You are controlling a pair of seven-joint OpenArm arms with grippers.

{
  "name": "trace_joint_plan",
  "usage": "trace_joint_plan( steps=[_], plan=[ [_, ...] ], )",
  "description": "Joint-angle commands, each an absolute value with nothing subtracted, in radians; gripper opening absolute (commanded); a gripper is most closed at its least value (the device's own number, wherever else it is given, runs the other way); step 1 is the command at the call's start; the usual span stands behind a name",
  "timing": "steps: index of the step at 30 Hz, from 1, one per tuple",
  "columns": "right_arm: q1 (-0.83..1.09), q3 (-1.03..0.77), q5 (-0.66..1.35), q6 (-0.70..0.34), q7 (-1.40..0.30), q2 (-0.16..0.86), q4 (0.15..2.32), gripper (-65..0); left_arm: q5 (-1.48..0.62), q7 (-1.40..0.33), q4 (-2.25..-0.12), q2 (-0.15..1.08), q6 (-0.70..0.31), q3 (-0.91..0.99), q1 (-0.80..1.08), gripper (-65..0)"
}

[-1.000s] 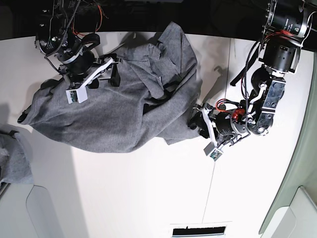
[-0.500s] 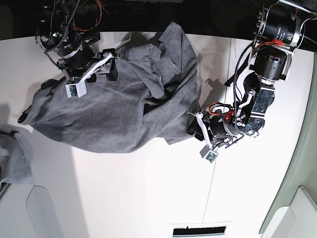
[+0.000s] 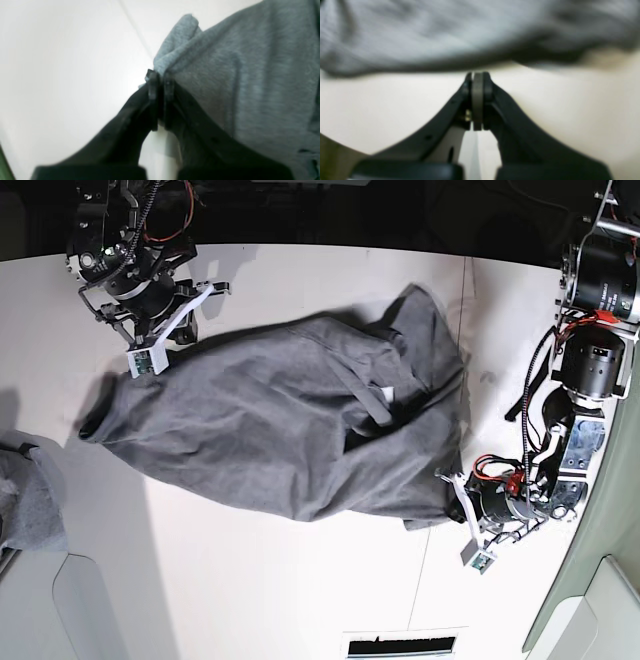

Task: Layout the t-shirt on the table in an organized manner, then fold the t-shirt properly
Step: 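Drag the shirt flat across the table with both grippers, then release with the left gripper and regrasp the shirt edge nearby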

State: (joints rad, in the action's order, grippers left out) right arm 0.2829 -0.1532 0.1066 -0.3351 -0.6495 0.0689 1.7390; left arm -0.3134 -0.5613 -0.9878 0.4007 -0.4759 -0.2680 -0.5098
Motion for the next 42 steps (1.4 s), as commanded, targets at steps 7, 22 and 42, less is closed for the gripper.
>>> trace_joint_plan(
  steps=[7,22,42],
  plan=[
    [0.277,-0.169,0.117,-0.336,-0.61,0.113,1.753,-65.0,-0.43,-0.585,-1.032,0.506,-0.502,-0.262,-0.579,-65.0],
    [0.078,-0.168,0.268,-0.338,-0.511,-0.007,1.403,-39.7,-0.565,-0.656,-1.086,0.512,-0.566,-0.263,-0.573,-65.0],
    [-0.069,-0.261,0.273,-0.476,-0.679,0.02,1.552,-65.0,-0.544,-0.576,-1.085,0.617,-0.514,-0.26,-0.594,-65.0]
  ],
)
